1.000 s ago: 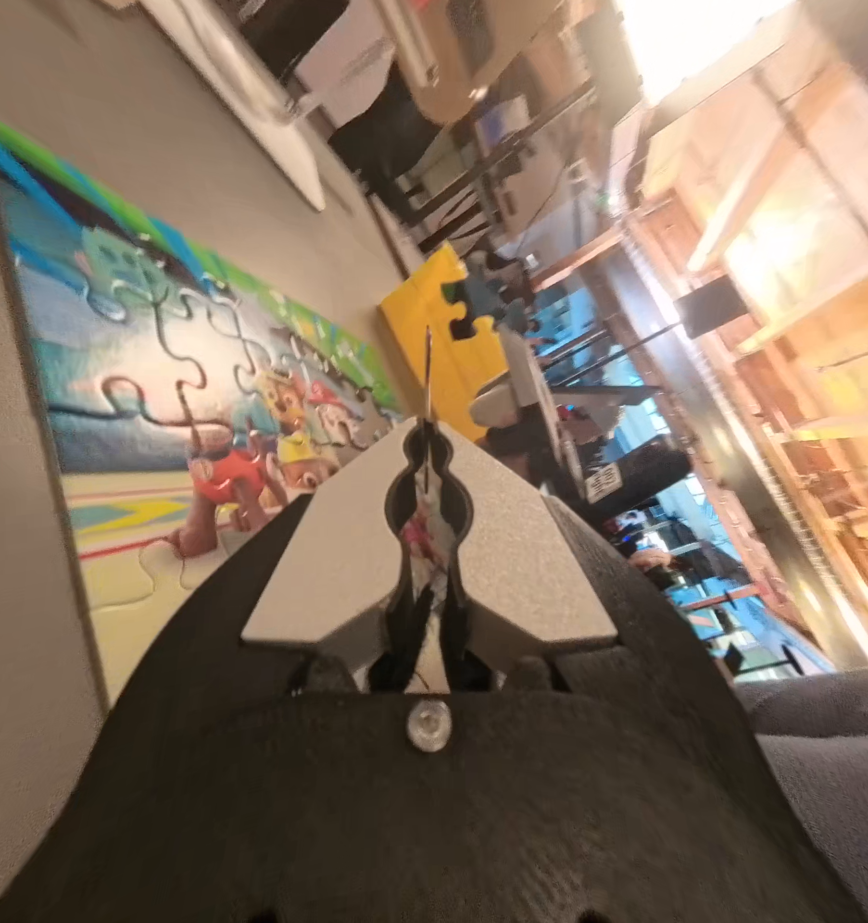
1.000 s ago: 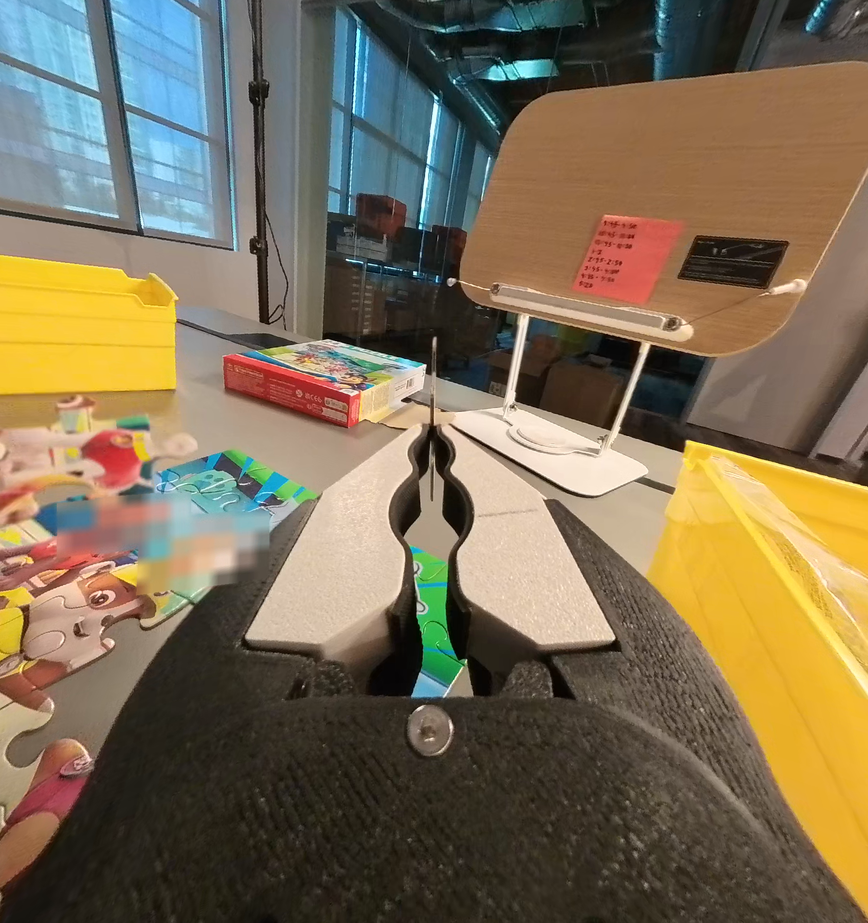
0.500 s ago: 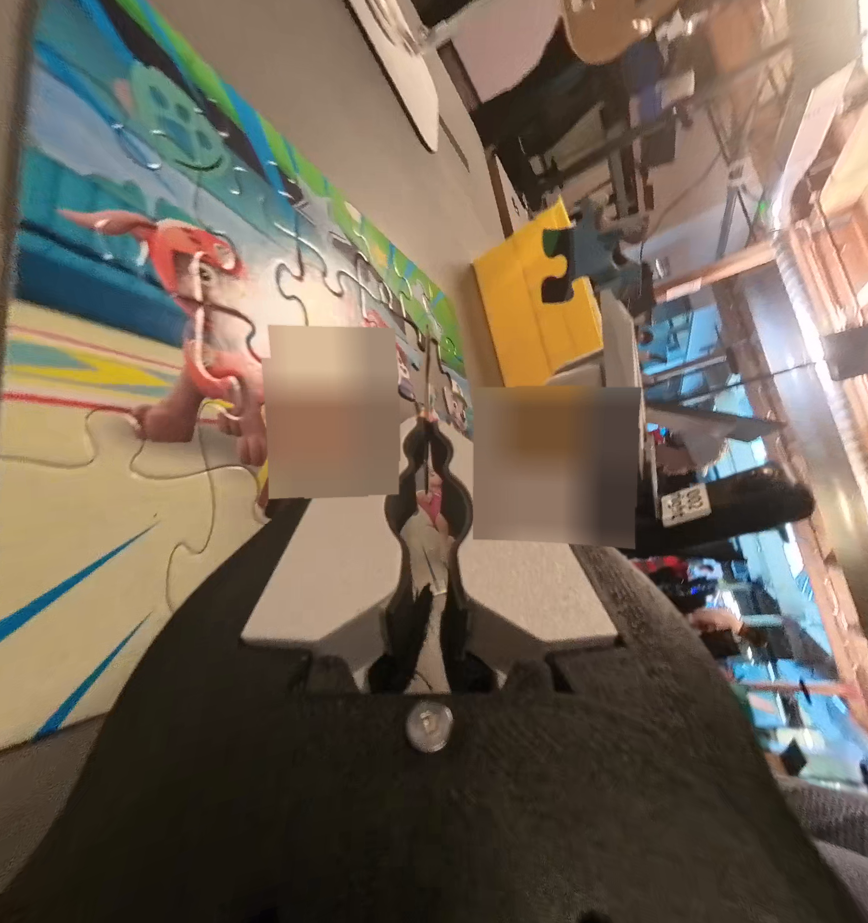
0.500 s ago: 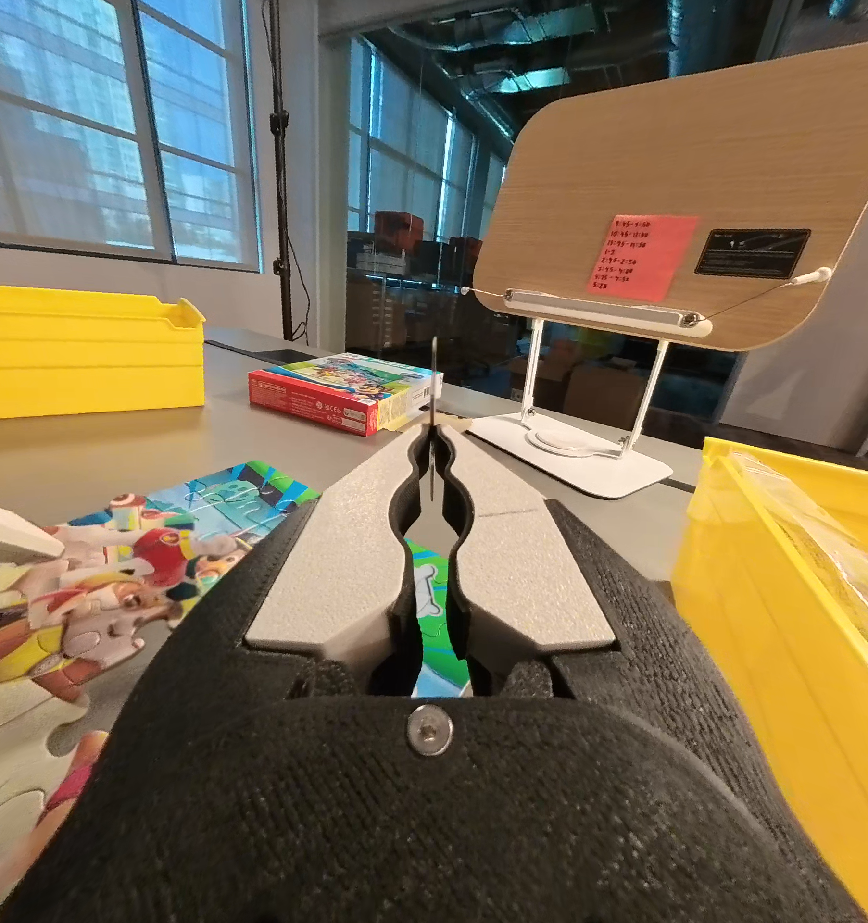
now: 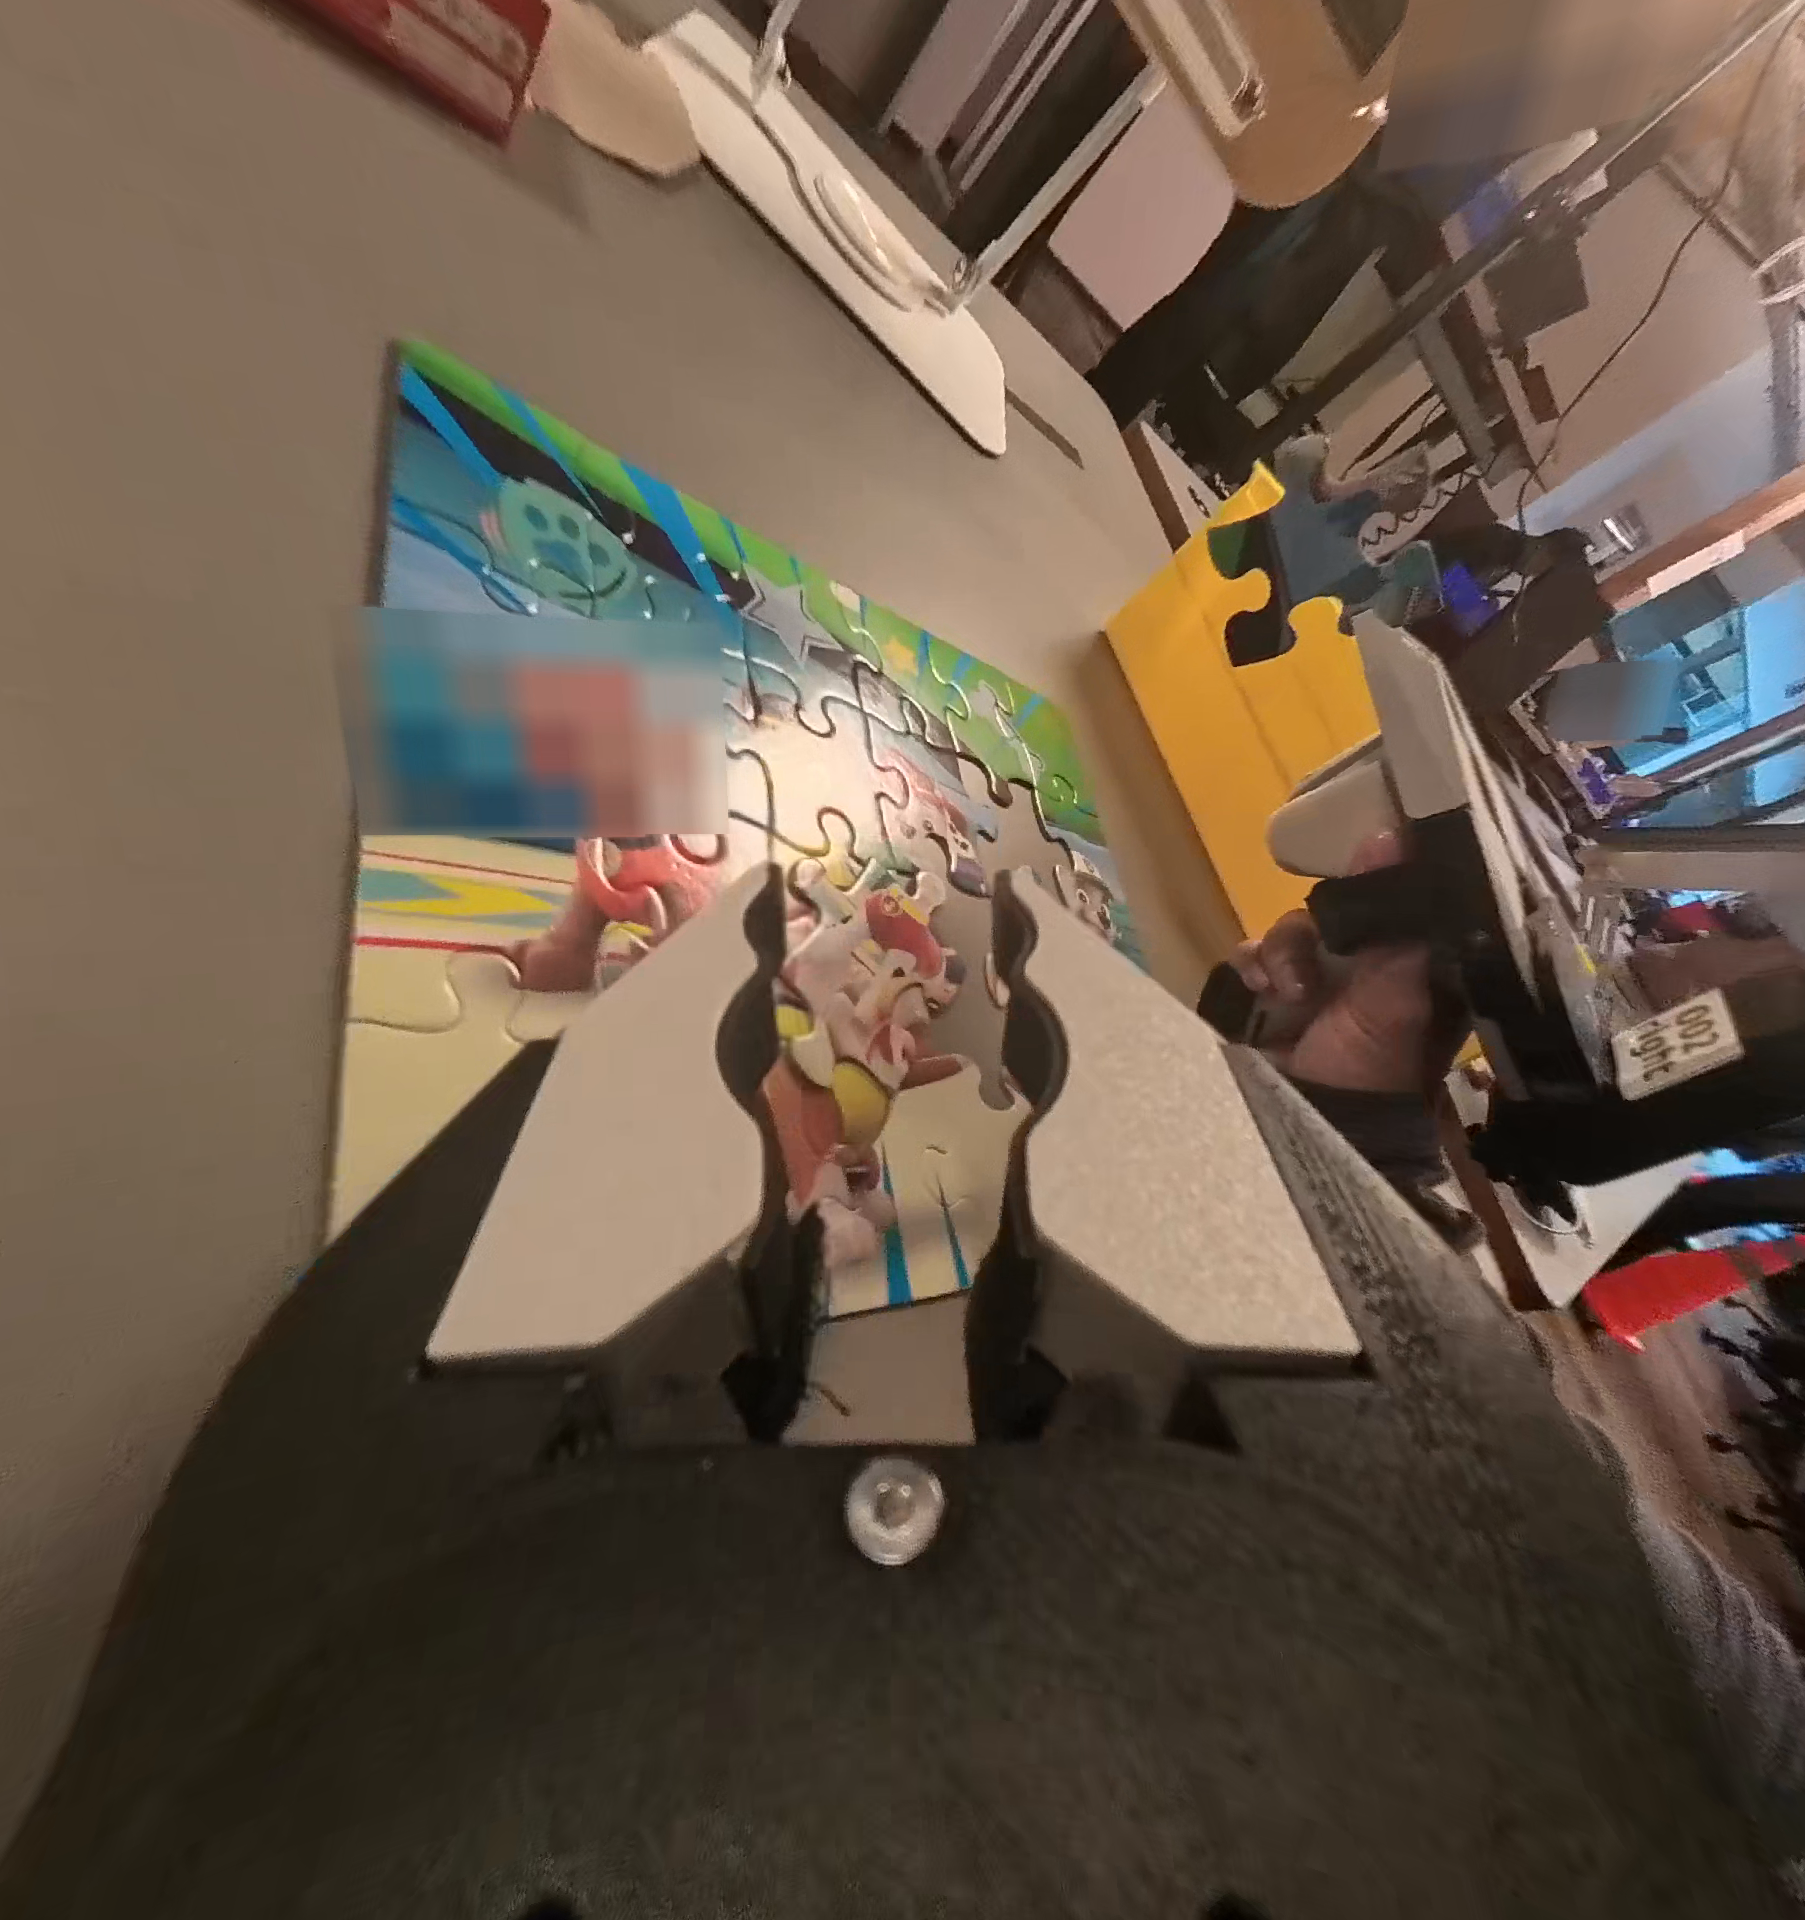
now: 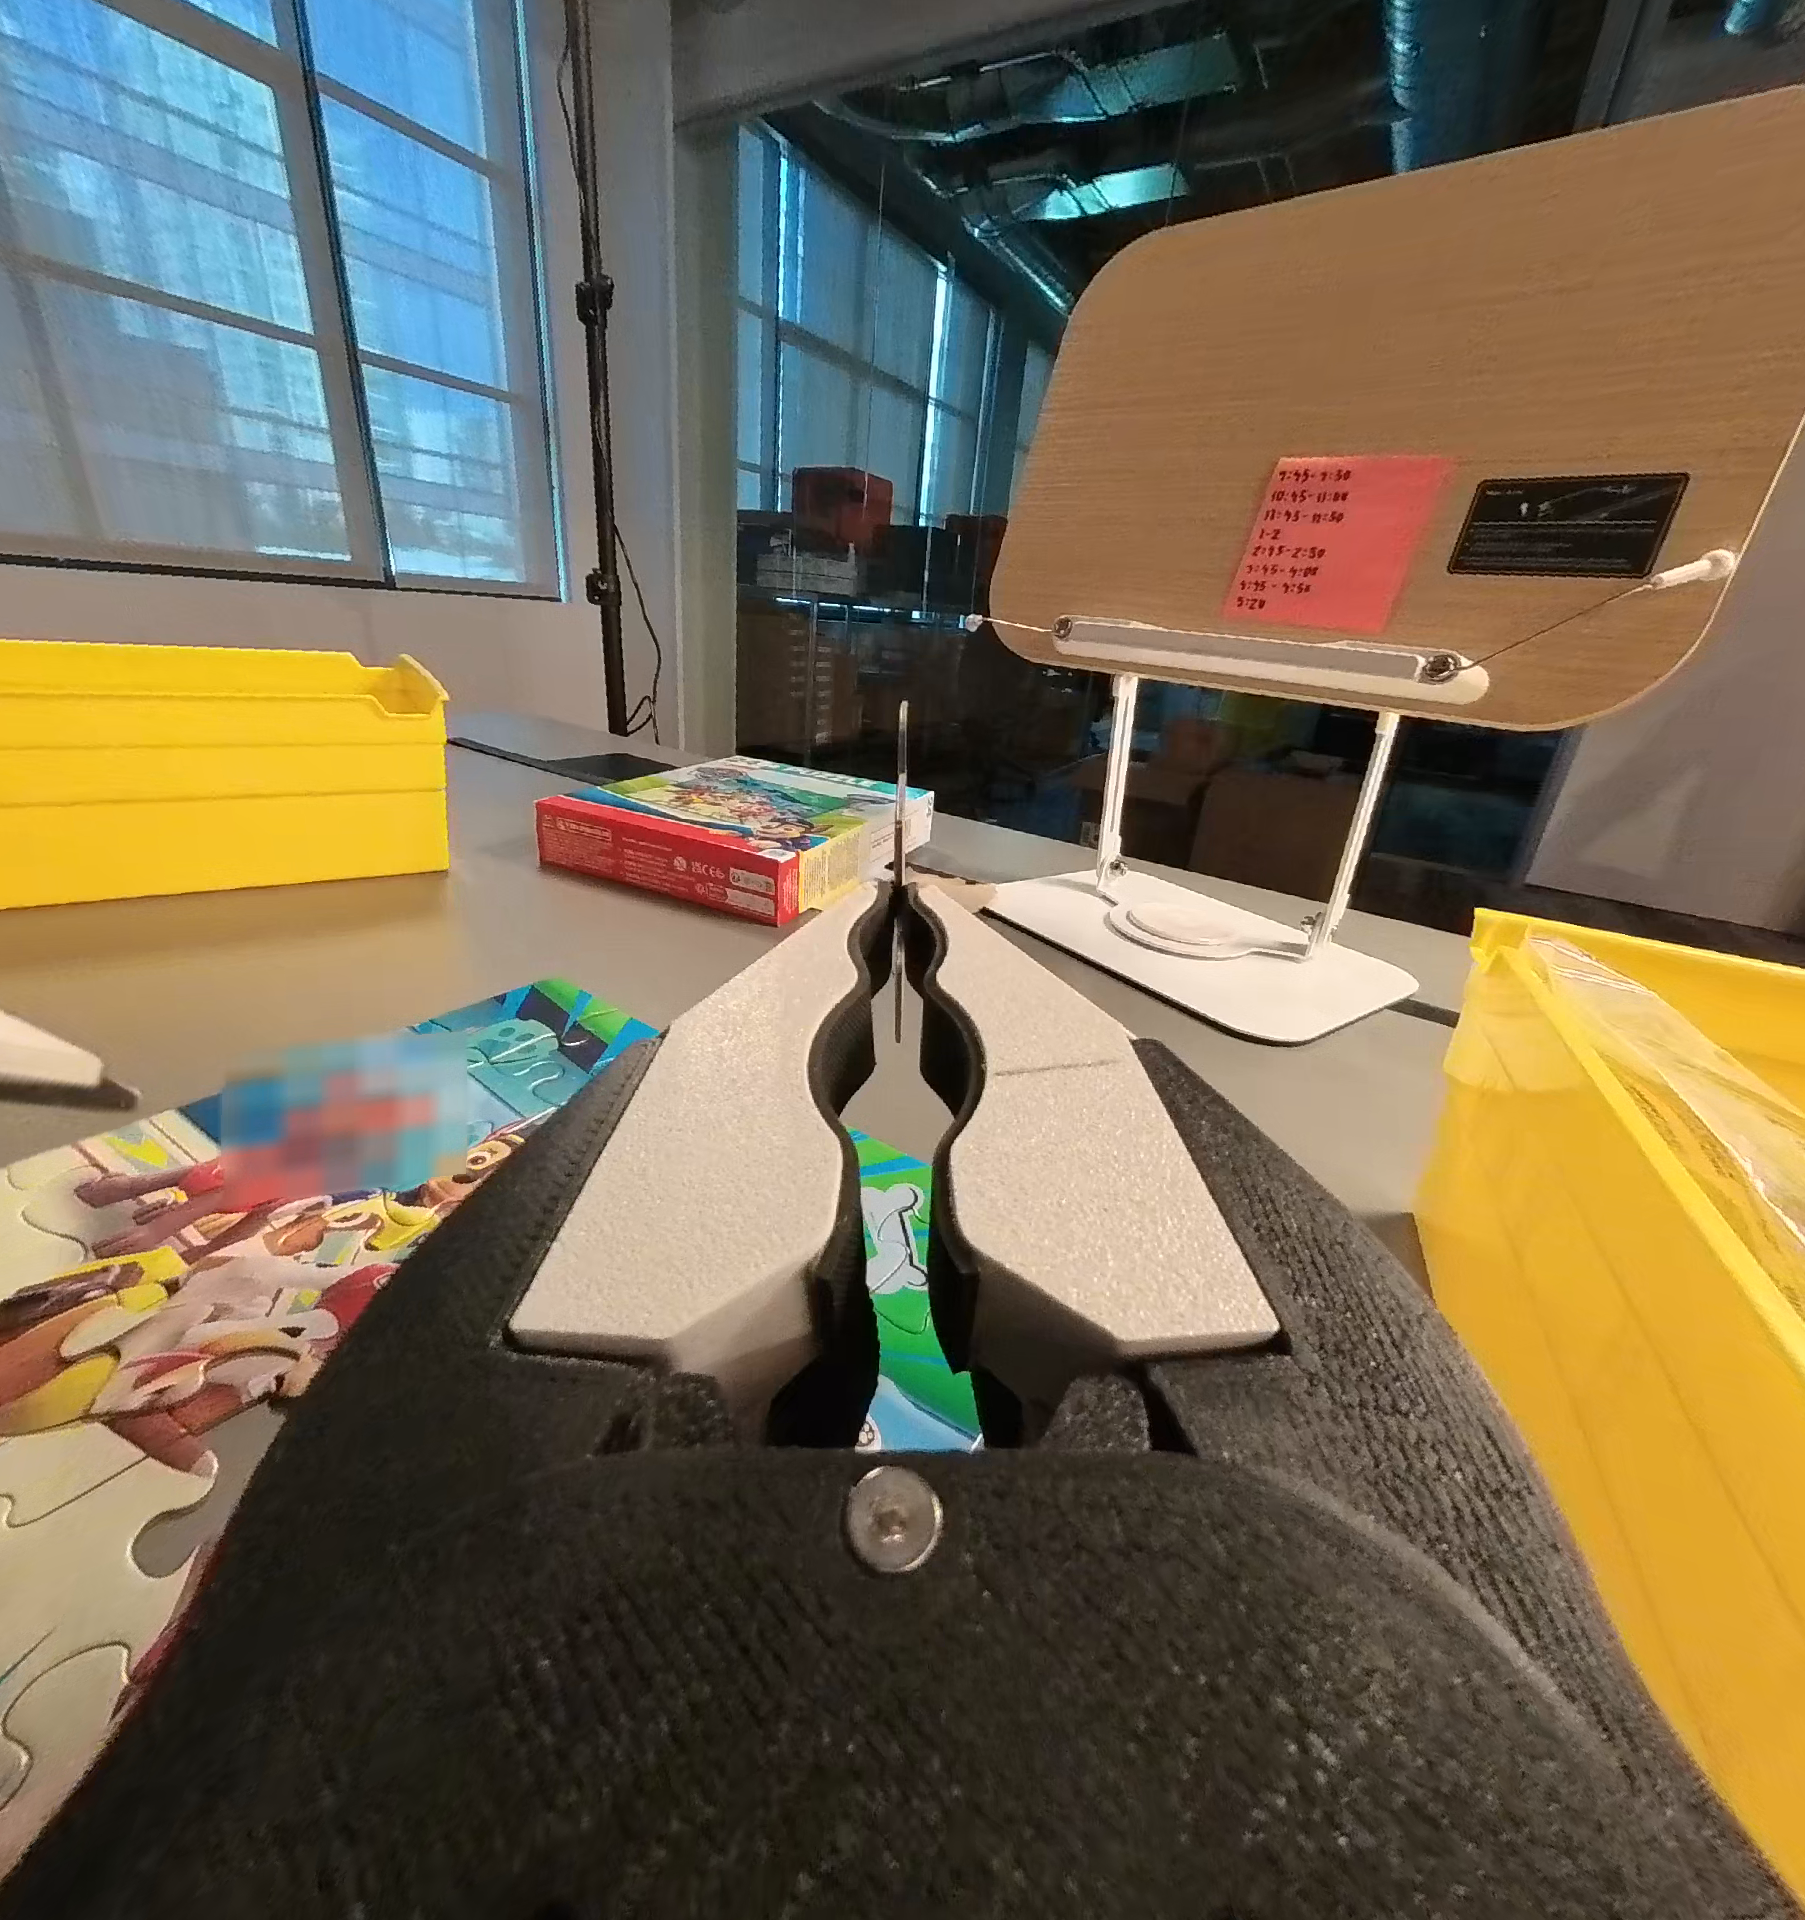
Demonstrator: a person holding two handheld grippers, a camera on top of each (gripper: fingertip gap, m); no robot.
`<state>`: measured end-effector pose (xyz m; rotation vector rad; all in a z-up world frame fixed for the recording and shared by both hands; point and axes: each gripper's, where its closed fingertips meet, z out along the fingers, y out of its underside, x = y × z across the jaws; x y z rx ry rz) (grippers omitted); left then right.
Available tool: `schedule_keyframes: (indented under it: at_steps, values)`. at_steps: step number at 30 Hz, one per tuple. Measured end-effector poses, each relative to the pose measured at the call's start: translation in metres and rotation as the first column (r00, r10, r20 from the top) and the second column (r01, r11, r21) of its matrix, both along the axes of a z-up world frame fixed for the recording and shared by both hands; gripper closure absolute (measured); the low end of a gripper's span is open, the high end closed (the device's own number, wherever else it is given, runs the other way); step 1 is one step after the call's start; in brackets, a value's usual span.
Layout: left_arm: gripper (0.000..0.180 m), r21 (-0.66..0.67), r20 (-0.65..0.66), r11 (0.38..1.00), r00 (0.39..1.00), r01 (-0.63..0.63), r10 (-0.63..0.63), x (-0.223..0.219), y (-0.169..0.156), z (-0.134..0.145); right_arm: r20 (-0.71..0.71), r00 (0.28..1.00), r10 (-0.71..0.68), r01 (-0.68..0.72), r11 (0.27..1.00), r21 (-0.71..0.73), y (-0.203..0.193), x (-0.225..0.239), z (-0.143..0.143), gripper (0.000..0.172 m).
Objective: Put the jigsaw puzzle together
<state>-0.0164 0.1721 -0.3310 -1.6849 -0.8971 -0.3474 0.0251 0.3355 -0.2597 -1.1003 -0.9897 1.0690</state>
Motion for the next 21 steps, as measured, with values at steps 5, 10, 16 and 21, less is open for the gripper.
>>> schedule_keyframes:
  at_steps: [5, 10, 16, 21]
  values:
    - [0.126, 0.118, -0.318, 0.992, 0.948, 0.053, -0.013, -0.006, -0.003, 0.052, -0.060, 0.989, 0.132, -0.136, 0.987, -0.080, -0.016, -0.002, 0.009, 0.172]
    - [0.111, 0.060, -0.669, 0.972, 0.732, 0.225, -0.129, 0.016, 0.026, 0.091, -0.219, 0.900, 0.376, -0.424, 0.872, -0.244, -0.058, 0.003, 0.037, 0.172]
    - [0.116, 0.059, -0.714, 0.922, 0.662, 0.382, -0.228, 0.042, 0.049, 0.100, -0.379, 0.794, 0.476, -0.608, 0.639, -0.470, -0.076, 0.018, 0.057, 0.172]
    - [0.141, 0.313, -0.447, 0.728, 0.771, 0.610, -0.454, 0.063, 0.052, 0.109, -0.426, 0.708, 0.563, -0.691, 0.430, -0.581, -0.080, 0.032, 0.059, 0.172]
